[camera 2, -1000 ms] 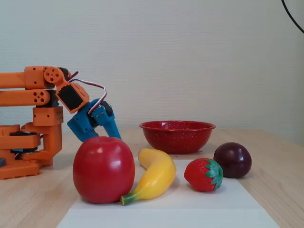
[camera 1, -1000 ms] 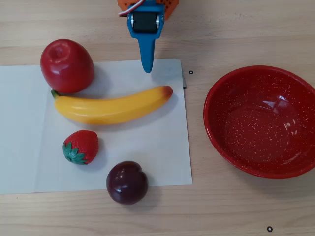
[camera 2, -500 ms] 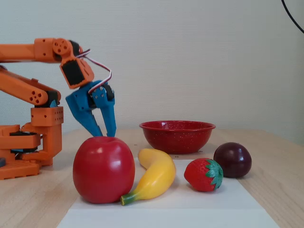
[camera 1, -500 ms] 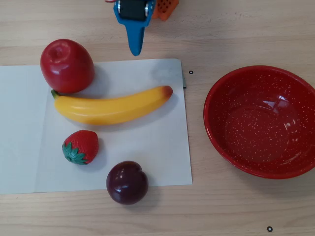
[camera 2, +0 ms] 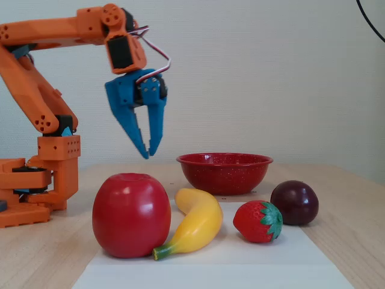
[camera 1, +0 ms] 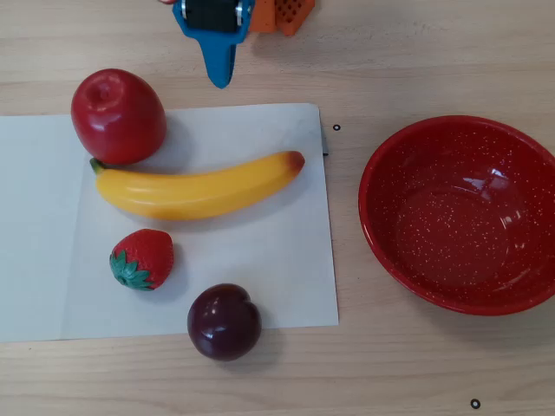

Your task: Grasp the banana and put it in the red bowl

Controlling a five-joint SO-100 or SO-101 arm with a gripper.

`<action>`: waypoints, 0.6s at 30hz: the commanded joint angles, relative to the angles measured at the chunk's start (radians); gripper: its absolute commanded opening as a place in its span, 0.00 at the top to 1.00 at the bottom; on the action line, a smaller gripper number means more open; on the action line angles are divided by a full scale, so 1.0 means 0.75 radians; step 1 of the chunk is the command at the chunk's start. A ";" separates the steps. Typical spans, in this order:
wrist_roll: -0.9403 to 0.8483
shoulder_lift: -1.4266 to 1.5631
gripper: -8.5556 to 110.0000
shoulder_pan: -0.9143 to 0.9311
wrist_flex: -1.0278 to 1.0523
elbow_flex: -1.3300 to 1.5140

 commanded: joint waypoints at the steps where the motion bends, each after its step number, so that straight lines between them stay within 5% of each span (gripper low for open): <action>1: 0.057 -0.067 0.92 -0.041 0.059 -0.241; 8: 0.123 -0.325 0.79 -0.074 0.131 -0.483; 18: 0.205 -0.534 0.44 -0.110 0.080 -0.526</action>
